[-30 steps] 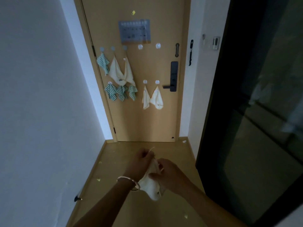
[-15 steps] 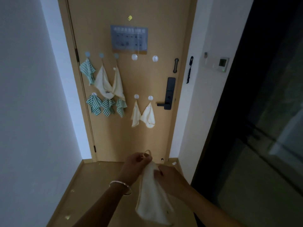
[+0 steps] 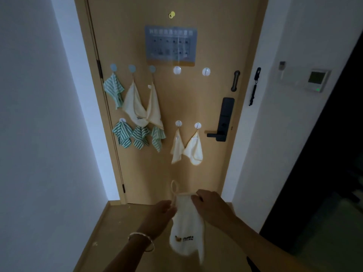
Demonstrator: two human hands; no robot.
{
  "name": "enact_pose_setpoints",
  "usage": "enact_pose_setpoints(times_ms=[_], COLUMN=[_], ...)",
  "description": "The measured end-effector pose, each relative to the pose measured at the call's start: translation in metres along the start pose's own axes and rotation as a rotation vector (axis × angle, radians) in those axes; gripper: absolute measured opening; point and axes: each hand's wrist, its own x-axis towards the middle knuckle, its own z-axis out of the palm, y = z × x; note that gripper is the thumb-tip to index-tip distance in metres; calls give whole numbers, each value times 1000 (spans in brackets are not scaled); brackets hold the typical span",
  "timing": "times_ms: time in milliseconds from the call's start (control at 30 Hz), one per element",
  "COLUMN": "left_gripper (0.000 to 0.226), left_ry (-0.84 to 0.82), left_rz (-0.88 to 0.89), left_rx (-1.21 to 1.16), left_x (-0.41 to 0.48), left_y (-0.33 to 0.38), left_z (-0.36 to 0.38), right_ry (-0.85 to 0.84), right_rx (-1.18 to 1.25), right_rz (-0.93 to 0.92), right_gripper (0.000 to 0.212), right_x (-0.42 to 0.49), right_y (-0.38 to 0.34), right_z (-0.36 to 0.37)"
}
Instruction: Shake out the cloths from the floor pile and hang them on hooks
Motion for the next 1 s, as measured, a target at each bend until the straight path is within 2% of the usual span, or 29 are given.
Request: enact_pose_setpoints(times_ms=[67, 167, 367, 500, 600, 700, 800, 1000], left_gripper=[25, 25, 20, 23, 7, 28, 31, 30], left_ry=[31, 108, 192, 56, 8, 147, 227, 259], left_rz=[-44, -76, -169, -154, -165, -131, -120, -84], left_rx=[83, 84, -168, -147, 11, 121, 83, 74], left_x=[23, 64, 167, 226, 262, 295, 325, 376], left_y=[-9, -10, 9, 18, 18, 27, 35, 35], left_z=[-2, -6, -11, -7, -1, -7, -15, -21], right_ry=[-17, -57, -47, -47, -80, -56, -22, -27], right_rx=[3, -8, 78, 146, 156, 164, 144, 81], right_rz=[-12, -36, -113, -134, -156, -156, -134, -123], right_gripper=[39, 36, 31, 31, 35, 38, 39, 41], right_x=[26, 70, 185, 253, 284, 311, 337, 384], right_y=[3, 10, 20, 31, 40, 53, 63, 63], right_z=[1, -1, -24, -47, -61, -66, -72, -72])
